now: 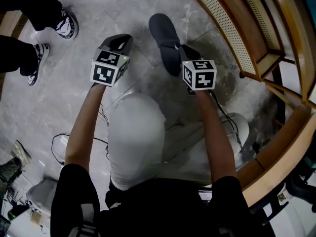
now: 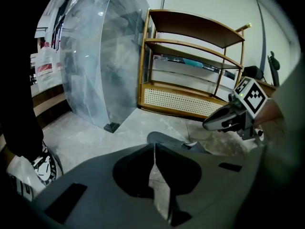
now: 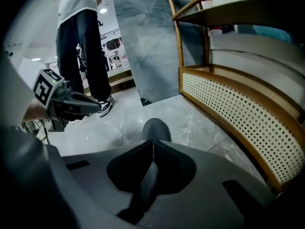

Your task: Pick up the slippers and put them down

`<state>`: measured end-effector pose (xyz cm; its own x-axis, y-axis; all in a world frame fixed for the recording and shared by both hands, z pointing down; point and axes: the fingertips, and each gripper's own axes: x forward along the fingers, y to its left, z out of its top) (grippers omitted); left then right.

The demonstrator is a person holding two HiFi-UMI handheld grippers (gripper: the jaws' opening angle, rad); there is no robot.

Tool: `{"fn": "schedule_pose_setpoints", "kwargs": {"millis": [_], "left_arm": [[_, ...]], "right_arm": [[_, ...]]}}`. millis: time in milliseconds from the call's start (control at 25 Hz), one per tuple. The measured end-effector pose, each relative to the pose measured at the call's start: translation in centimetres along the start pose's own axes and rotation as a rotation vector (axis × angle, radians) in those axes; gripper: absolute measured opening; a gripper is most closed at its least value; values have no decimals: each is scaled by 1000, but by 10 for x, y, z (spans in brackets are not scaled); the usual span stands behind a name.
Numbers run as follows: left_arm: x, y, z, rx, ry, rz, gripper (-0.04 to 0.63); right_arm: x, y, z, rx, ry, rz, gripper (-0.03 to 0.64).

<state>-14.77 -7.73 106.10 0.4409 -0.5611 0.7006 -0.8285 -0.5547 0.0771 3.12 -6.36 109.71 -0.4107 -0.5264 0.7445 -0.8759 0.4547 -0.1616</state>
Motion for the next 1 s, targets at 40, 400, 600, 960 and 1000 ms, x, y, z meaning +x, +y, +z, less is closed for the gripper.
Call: {"fn": "schedule_pose_setpoints", "kwargs": {"millis": [40,400,600,960,1000], "left_arm": [[-1,-1,4,1,-3,-2,12],[-12,-9,41,5,-28,-24,12],[-32,-5,62,0,-20,-13,12],[-88,-16,119,39,-11,-12,12],[-96,-16,128,42,-17,-9,12]], "right_arm": [[-2,1,4,-2,-3,2,6],[-24,3,46,-7,-49,28,0],[-44,10,76,-21,-75,42,0],[-108,28,145,-28,-141,66,0],[-116,30,153,-24,-144,69,0]]}}
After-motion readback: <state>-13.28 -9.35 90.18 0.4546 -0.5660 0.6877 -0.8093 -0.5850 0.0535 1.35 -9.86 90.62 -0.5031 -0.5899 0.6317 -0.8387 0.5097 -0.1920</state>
